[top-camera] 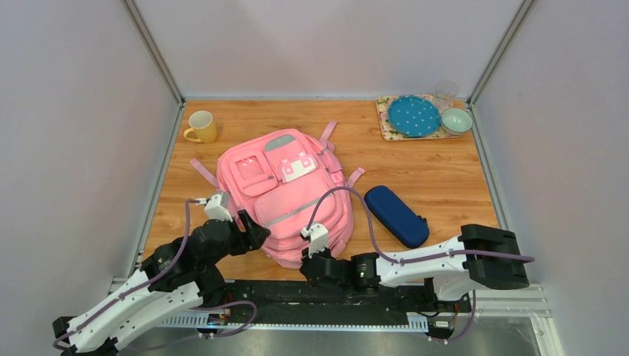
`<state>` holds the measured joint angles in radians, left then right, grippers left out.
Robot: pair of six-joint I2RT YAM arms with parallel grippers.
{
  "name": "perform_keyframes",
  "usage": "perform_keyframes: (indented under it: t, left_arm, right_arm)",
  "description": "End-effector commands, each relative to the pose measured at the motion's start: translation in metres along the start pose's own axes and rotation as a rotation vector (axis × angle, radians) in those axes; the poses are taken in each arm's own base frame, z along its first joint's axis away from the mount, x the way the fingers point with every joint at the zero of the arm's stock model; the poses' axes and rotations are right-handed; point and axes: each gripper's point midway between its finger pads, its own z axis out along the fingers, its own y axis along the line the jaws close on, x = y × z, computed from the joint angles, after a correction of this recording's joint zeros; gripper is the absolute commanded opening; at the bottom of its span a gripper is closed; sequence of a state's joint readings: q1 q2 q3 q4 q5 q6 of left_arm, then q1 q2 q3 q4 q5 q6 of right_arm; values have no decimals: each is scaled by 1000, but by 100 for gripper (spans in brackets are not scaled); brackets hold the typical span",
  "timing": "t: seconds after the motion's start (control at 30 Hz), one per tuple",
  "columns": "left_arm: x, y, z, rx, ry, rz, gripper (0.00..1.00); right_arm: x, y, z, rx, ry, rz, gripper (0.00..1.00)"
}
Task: Pack the student bag
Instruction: Zip the student bag at the center of the board.
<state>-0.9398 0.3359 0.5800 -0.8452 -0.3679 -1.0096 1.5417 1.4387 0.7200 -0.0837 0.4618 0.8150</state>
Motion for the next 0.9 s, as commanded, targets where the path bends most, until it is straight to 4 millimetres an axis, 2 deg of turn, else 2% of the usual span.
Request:
perform_keyframes:
  t: [0.0,0.2,0.3,0.33,0.53,0.67,0.73,0.8,0.87]
  left_arm:
    - [29,4,5,-15,106,-145,80]
    - [25,4,6,-31,80,-226,80]
    - [34,-2,12,-2,112,-270,81]
    - [43,3,18,-12,133,-269,81]
    - [56,-16,43,110,139,-306,81]
    - [62,-12,51,98,142,-274,82]
    - [66,-5,57,78,137,-258,81]
    - [67,-3,60,79,130,-243,77]
    - [70,-1,64,93,122,-212,52]
  right_arm:
    - [-18,19,0,-54,-48,27,0]
    - [-22,17,-3,-58,-61,41,0]
    - [-24,14,-5,-59,-71,44,0]
    - [-26,13,-7,-61,-76,46,0]
    - [-31,12,-13,-76,-93,47,0]
    - [-25,11,-15,-90,-72,40,0]
    - [-28,18,-15,-121,-84,55,0]
    - [-27,18,-15,-124,-78,52,0]
    - [-23,21,-15,-138,-63,45,0]
